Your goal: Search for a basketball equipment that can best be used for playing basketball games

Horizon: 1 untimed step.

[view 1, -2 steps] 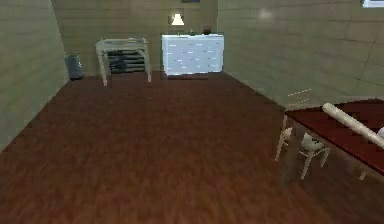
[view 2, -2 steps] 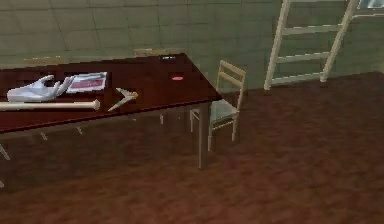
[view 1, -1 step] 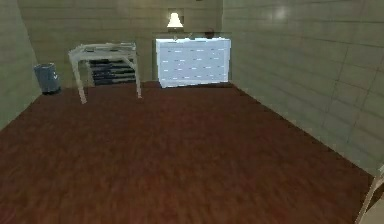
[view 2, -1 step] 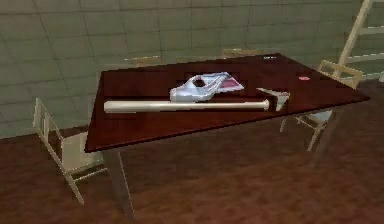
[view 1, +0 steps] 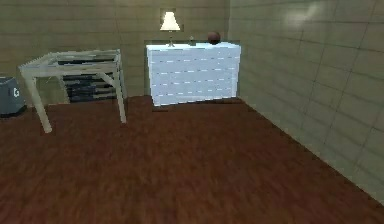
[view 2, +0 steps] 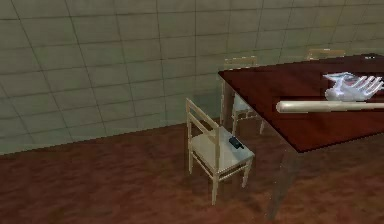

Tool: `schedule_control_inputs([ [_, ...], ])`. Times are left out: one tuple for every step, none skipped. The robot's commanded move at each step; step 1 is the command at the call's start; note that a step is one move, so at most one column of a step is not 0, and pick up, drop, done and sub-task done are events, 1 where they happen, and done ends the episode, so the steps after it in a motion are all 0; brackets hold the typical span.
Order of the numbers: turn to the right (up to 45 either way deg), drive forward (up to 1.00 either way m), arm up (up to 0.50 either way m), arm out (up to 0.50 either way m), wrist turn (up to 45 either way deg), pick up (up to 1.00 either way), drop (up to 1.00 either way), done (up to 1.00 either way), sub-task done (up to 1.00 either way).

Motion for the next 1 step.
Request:
schedule_control_inputs([
  [3.0, 0.0, 0.0, 0.0, 0.0, 0.0, 0.0, 0.0, 0.0],
])
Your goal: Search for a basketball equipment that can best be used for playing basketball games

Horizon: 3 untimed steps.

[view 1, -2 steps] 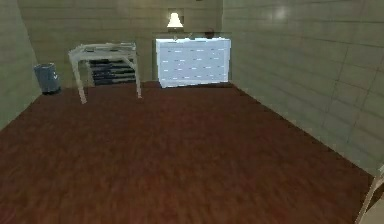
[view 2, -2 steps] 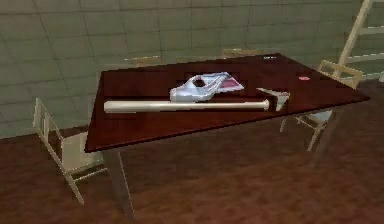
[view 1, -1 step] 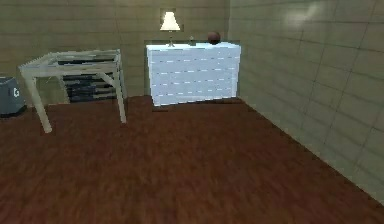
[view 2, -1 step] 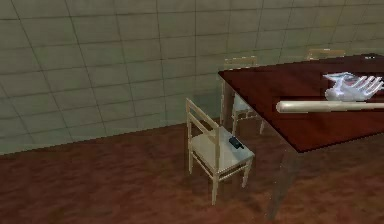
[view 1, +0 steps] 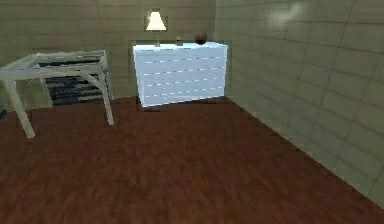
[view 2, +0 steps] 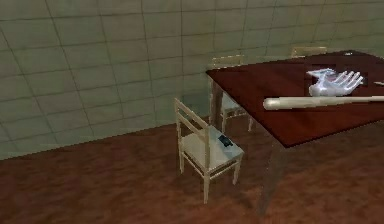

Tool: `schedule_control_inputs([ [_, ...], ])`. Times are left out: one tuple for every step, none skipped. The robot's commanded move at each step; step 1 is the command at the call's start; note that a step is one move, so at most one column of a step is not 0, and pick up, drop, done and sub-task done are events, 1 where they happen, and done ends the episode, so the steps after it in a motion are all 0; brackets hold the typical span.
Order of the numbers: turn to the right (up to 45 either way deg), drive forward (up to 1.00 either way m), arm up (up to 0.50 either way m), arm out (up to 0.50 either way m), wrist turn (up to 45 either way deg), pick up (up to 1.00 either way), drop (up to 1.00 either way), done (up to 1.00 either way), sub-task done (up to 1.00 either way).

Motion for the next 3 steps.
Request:
schedule_control_inputs([
  [0.0, 1.0, 0.0, 0.0, 0.0, 0.0, 0.0, 0.0, 0.0],
  [0.0, 1.0, 0.0, 0.0, 0.0, 0.0, 0.0, 0.0, 0.0],
  [0.0, 0.9, 0.0, 0.0, 0.0, 0.0, 0.0, 0.0, 0.0],
])
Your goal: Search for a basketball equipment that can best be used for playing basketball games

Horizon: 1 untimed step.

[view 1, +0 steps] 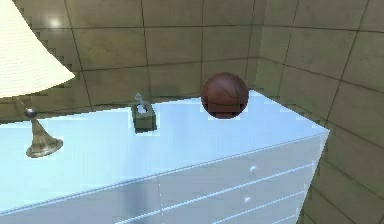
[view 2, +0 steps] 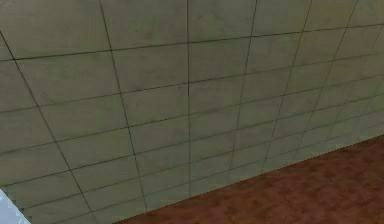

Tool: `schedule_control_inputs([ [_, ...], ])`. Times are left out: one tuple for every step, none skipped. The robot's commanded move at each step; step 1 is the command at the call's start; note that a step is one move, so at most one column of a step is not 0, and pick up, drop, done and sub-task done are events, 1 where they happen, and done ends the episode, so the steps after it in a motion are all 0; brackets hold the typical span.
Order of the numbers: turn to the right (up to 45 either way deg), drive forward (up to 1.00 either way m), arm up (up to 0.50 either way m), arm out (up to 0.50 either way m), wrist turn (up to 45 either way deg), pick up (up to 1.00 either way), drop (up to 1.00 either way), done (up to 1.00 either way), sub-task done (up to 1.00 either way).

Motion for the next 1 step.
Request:
schedule_control_inputs([
  [0.0, 0.0, 0.0, 0.0, 0.0, 0.0, 0.0, 1.0, 0.0],
])
